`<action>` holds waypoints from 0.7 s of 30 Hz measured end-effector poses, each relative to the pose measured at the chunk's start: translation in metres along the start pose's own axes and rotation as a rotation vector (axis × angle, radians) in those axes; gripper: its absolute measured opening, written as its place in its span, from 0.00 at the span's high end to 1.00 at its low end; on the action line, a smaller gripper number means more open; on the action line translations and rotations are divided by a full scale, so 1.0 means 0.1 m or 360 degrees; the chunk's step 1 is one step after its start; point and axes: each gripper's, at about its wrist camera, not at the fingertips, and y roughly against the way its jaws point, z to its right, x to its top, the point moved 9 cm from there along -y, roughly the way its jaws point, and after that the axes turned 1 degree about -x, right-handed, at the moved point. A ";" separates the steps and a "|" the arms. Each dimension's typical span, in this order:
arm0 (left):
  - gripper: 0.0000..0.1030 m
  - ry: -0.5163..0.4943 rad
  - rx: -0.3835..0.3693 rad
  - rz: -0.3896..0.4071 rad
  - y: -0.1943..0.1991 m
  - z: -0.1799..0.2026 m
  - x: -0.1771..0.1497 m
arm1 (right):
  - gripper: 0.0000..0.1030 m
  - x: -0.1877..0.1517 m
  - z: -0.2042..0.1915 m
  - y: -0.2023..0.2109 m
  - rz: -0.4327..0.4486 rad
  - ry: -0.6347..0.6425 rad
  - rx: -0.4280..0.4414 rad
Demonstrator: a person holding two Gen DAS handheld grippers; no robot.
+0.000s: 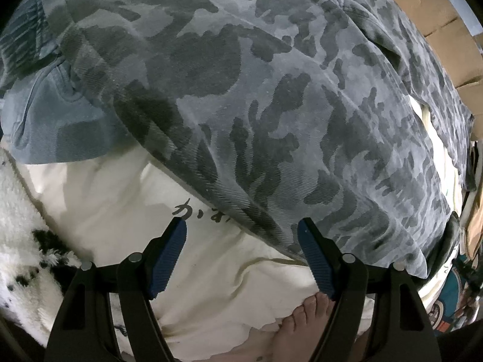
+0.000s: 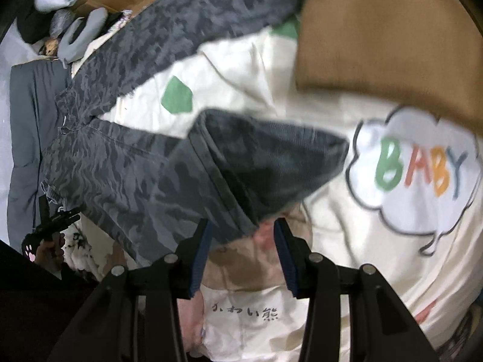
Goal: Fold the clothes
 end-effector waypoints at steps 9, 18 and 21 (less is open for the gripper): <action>0.26 0.0000 0.0012 -0.0018 -0.04 0.02 0.01 | 0.61 -0.06 0.00 -0.48 -0.0077 -0.0249 0.0187; 0.26 0.0011 0.0020 -0.0014 -0.05 0.01 0.05 | 0.88 -0.04 -0.01 -0.36 -0.0018 -0.0228 0.0194; 0.26 0.0023 0.0009 -0.0007 -0.05 0.03 0.06 | 0.90 -0.10 -0.06 -0.23 -0.0018 -0.0178 0.0163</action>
